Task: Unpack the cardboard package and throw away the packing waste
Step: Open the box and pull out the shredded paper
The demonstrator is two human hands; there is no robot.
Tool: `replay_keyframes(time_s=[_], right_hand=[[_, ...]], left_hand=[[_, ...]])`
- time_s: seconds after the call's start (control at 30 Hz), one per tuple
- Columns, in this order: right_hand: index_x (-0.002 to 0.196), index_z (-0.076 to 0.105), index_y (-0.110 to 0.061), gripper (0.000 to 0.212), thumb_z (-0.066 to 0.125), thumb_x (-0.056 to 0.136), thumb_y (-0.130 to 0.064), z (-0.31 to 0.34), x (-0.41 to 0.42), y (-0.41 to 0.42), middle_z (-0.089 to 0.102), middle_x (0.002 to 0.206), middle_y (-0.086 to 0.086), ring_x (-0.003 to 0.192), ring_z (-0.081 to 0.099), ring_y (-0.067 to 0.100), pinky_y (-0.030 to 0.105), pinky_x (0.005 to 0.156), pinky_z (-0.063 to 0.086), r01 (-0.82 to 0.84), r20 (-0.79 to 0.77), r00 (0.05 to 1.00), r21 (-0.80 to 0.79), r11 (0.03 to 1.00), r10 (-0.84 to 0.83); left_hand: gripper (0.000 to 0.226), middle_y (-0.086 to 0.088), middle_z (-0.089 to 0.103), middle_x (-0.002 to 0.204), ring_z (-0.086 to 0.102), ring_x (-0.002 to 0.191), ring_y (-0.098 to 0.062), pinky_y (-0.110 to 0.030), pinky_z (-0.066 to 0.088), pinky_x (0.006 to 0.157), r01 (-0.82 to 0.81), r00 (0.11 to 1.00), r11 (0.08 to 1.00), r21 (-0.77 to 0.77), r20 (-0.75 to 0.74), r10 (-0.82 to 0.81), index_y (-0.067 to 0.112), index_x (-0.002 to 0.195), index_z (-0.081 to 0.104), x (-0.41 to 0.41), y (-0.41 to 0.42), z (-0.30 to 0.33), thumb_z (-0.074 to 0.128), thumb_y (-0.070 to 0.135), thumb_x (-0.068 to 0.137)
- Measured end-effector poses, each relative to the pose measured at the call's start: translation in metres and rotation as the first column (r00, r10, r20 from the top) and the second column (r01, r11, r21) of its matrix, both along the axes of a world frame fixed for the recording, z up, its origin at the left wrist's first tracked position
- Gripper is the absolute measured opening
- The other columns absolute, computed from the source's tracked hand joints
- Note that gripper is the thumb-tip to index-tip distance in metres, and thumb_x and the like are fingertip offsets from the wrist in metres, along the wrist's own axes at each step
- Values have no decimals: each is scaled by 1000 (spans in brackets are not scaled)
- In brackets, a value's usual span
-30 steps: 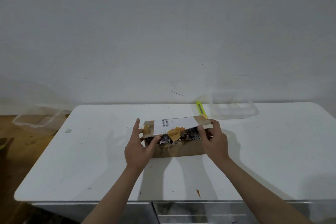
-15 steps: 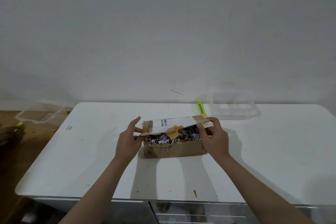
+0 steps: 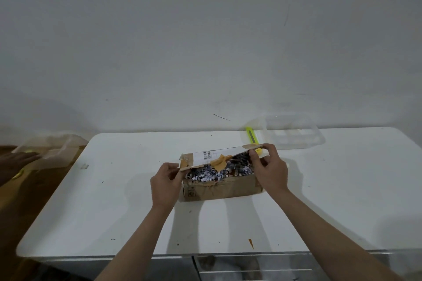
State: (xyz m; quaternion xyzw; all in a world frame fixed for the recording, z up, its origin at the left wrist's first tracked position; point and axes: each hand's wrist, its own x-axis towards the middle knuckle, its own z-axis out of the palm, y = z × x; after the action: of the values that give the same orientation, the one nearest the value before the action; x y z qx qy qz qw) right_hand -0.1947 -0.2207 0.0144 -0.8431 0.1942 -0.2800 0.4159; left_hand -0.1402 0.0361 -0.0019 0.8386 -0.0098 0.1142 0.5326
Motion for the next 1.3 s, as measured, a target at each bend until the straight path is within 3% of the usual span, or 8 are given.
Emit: replay_keyframes(time_s=[0.17,0.33,0.5,0.73,0.9,1.0,1.17,1.3], right_hand=[[96,54,-25,24,59,87,-46,-2,0,1,49,45,-3,47,51,14,26,47,33,27,-8,1000,24,999,-27],[91,57,-25,22,57,88,-47,-4,1,3,56,50,-7,53,57,11,26,52,35,58,-34,998,50,997,-56],[94,61,-23,18,57,90,-40,-6,0,3,50,47,-10,49,52,4,23,50,32,60,-28,998,16,998,-59],[98,61,-26,18,53,92,-41,-6,2,0,43,41,-7,51,53,5,25,50,32,32,-36,999,16,999,-31],[117,61,-32,27,49,94,-41,-5,3,0,52,47,-21,51,53,4,17,50,31,-33,-52,998,17,999,34],[124,58,-34,32,49,94,-41,-5,4,-2,54,47,-18,50,53,4,15,50,33,-52,-45,998,1,999,52],[128,54,-37,35,53,93,-39,-4,9,-15,64,67,-7,59,58,3,19,56,40,-99,-80,992,-42,994,96],[135,48,-33,43,55,92,-28,-6,16,-21,62,72,-4,47,52,4,21,51,37,-196,-129,975,-105,975,182]], left_hand=[[13,8,68,67,62,64,5,-7,43,56,-35,999,993,-113,19,37,15,70,67,-14,-2,-8,74,14,80],[14,6,71,90,66,87,1,-14,54,70,100,987,990,-101,138,-85,10,96,70,-24,0,-18,71,13,82],[21,8,70,94,66,91,-5,-19,55,73,128,973,989,-70,200,-112,15,102,65,-23,4,-31,70,22,83],[8,15,63,67,62,67,-2,-14,42,53,40,969,999,24,243,-44,21,81,62,-6,1,-20,62,19,89],[11,7,60,54,60,49,-9,-23,44,43,32,945,993,112,321,-67,22,96,62,12,0,-8,52,24,91],[12,-1,63,52,62,46,-20,-35,49,45,11,959,996,94,281,-37,15,99,60,24,-5,-1,52,24,94],[17,-1,68,66,56,47,-28,-29,35,50,-67,977,995,75,209,50,9,95,44,19,-9,4,57,20,92],[14,6,65,68,58,47,-14,-28,41,48,-8,977,989,149,210,-23,19,92,53,11,-6,3,62,29,89]])
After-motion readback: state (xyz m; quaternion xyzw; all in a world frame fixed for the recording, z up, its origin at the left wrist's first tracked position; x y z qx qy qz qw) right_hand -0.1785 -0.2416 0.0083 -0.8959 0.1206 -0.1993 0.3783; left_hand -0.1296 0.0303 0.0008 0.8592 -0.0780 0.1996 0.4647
